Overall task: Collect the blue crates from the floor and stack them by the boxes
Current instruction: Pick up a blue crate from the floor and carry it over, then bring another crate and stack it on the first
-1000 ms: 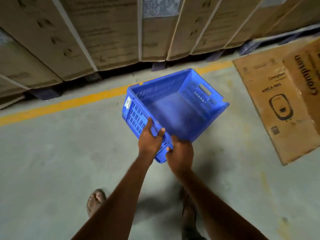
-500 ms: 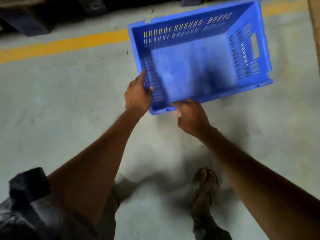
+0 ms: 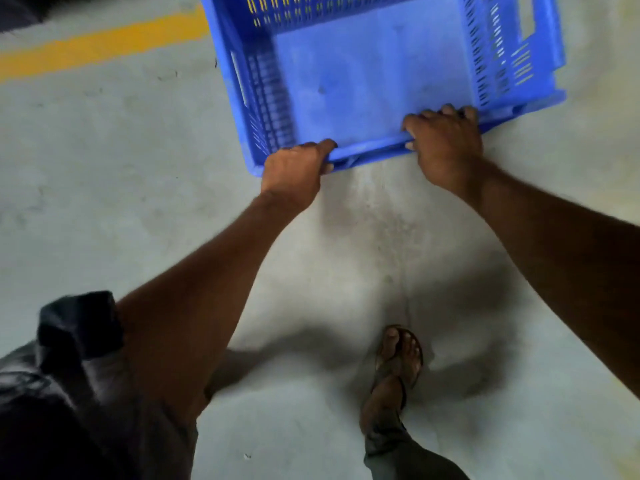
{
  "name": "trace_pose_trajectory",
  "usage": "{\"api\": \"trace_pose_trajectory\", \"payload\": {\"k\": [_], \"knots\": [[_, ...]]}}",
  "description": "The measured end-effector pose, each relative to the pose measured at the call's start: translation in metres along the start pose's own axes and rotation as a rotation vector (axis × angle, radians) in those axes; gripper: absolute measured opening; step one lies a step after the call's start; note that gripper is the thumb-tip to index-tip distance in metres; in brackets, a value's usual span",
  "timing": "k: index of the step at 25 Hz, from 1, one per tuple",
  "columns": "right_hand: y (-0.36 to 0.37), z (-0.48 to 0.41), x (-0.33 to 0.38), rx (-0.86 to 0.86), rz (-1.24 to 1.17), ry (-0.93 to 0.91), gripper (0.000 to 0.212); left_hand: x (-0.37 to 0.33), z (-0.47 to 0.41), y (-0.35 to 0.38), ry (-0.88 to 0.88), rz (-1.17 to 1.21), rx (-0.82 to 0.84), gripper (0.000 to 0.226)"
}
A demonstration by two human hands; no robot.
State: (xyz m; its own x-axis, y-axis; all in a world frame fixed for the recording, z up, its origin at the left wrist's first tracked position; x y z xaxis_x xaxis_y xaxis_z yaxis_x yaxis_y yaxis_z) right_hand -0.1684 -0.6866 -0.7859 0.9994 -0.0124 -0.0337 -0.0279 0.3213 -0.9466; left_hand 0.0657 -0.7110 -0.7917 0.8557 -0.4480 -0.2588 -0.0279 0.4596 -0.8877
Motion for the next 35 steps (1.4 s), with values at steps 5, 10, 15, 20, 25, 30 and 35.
{"api": "trace_pose_trajectory", "payload": {"k": [5,10,15,20,25,30,35], "knots": [[0.002,0.017,0.011,0.051,-0.046,-0.023,0.011,0.01,0.003,-0.013,-0.008,-0.006,0.096,0.029],[0.009,0.028,0.001,0.072,-0.078,-0.036,0.014,-0.002,0.011,-0.004,-0.003,0.012,0.12,0.031],[0.009,0.023,-0.004,0.204,-0.125,-0.041,0.035,0.007,0.011,-0.003,-0.062,0.101,0.257,0.05],[-0.071,0.101,0.005,-0.039,-0.515,0.205,0.059,-0.007,0.07,-0.083,-0.126,0.168,0.012,0.068],[-0.221,0.199,0.033,-0.03,-0.76,0.205,0.053,-0.078,0.185,-0.193,-0.218,0.243,-0.035,0.062],[-0.368,0.312,0.054,-0.094,-0.815,0.044,0.048,-0.184,0.308,-0.315,-0.184,0.314,-0.214,0.063],[-0.458,0.432,0.052,-0.178,-0.774,0.004,0.045,-0.255,0.417,-0.393,-0.099,0.291,-0.325,0.063]]}}
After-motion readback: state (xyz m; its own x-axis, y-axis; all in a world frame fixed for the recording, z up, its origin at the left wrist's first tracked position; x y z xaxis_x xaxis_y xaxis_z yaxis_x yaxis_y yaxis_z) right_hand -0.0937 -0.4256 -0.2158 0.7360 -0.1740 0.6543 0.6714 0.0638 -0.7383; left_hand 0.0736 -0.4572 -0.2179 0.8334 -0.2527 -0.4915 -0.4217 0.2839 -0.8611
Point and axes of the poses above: each hand's wrist, its own z-axis away from the middle knuckle, its own y-axis out of the palm, x = y × z, the point moved 4 cm from there along -z, towards the middle knuckle, and after that the axes turned 4 degrees about x, right-handed, at the moved point
